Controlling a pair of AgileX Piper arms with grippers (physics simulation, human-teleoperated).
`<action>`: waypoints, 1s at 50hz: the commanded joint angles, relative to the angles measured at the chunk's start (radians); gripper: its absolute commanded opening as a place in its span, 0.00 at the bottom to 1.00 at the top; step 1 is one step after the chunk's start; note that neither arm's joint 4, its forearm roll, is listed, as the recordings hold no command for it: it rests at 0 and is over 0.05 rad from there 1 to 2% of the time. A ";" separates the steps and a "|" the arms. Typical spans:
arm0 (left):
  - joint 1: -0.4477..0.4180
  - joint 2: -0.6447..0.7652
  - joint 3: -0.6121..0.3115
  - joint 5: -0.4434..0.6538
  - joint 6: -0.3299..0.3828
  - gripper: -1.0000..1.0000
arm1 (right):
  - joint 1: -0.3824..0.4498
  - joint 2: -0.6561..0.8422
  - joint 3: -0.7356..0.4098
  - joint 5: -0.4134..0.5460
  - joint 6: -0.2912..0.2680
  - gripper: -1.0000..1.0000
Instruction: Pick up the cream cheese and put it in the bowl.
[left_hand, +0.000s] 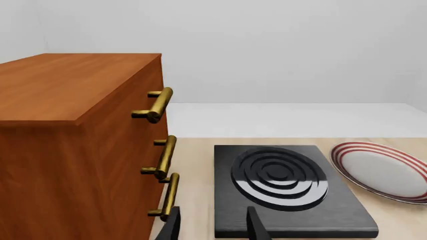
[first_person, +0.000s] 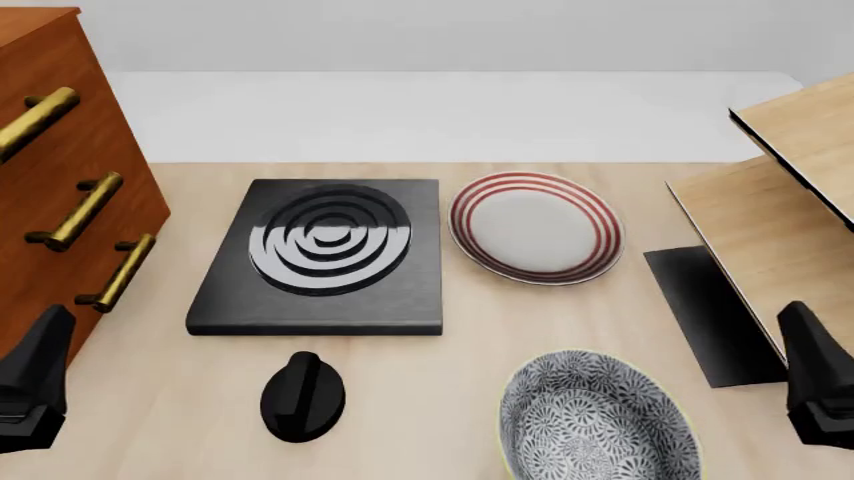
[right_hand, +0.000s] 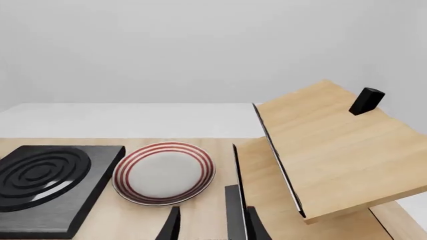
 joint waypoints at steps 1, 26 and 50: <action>0.000 0.000 0.000 0.000 0.000 1.00 | 0.084 -0.010 -0.009 0.041 -0.048 1.00; 0.000 0.000 0.000 0.000 0.000 1.00 | 0.506 0.291 -0.190 0.042 -0.182 1.00; 0.000 0.000 0.000 0.000 0.000 1.00 | 0.886 0.854 -0.312 -0.199 -0.222 1.00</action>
